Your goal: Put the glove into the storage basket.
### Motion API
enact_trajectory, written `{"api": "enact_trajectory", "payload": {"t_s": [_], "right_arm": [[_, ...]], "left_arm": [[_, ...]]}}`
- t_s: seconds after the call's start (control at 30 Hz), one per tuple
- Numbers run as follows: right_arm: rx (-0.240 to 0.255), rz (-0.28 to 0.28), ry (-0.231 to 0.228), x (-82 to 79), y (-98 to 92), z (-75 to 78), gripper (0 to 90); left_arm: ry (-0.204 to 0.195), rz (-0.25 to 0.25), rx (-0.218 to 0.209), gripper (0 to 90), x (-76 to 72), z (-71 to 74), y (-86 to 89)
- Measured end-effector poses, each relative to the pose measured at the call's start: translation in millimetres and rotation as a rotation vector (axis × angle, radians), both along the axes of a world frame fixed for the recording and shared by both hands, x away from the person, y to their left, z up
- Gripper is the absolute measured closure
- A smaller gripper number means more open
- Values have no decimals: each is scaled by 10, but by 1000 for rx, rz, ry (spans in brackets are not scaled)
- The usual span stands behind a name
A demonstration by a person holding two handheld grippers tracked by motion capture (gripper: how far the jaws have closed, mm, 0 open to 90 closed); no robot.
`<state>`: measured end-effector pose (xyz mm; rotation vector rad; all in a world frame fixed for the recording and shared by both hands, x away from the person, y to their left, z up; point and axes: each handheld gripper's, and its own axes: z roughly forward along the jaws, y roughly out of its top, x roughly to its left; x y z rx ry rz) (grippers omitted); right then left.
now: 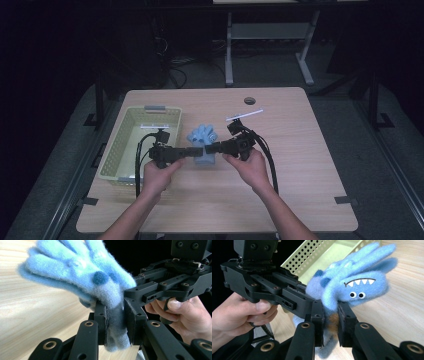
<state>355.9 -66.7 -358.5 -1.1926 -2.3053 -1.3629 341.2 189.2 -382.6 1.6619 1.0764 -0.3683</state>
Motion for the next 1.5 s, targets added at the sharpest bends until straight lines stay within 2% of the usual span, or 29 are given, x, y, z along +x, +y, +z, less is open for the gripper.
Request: {"api": "enact_trajectory", "payload": {"t_s": [0.27,0.67,0.9,1.13,1.23,1.5], "right_arm": [[5,11,-8,24,103,42,776],[5,32,-19,75,281,134,776],[4,47,-24,110,436,176,776],[12,64,-30,139,610,178,777],[18,68,-28,157,666,179,777],[19,85,-22,202,811,158,777]], "left_arm": [[-12,6,-2,730,3,45,109],[-42,11,19,730,17,143,292],[-39,28,12,730,13,173,440],[-50,43,31,731,9,203,606],[-39,56,30,731,2,212,663],[-43,66,29,731,-2,181,803]]}}
